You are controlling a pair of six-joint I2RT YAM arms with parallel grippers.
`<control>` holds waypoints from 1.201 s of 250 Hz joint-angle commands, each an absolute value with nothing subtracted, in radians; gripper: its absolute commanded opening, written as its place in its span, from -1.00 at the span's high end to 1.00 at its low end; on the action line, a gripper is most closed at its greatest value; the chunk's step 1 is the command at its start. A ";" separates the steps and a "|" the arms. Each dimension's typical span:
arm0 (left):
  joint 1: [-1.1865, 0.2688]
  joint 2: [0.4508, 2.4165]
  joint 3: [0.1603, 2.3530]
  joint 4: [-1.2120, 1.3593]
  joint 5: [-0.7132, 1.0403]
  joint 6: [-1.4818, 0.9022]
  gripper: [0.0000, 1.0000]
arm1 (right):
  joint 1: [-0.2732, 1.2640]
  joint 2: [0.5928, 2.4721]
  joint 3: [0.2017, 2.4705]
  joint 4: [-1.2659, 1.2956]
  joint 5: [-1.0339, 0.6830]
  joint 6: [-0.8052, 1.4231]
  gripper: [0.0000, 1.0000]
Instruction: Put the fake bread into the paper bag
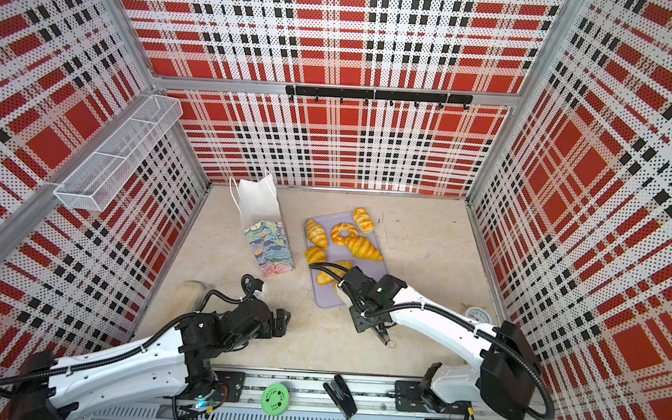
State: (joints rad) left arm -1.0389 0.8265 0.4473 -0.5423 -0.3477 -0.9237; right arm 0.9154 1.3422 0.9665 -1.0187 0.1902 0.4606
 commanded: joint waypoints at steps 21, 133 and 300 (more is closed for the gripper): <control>-1.118 0.890 0.449 -0.415 -0.391 -0.921 -0.99 | 0.921 1.388 0.976 -1.014 0.216 0.475 -0.31; -1.236 1.078 0.525 -0.267 -0.369 -0.801 -0.99 | 0.919 1.485 1.000 -0.991 0.227 0.452 -0.38; -1.237 1.091 0.536 -0.277 -0.367 -0.769 -0.99 | 0.877 1.601 1.097 -1.009 0.223 0.371 -0.33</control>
State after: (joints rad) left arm -1.2316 1.1061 0.5152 -0.2756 -0.3412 -0.7761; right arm 0.8803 1.5776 1.0588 -1.0012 0.2108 0.3923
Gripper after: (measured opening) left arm 0.992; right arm 0.673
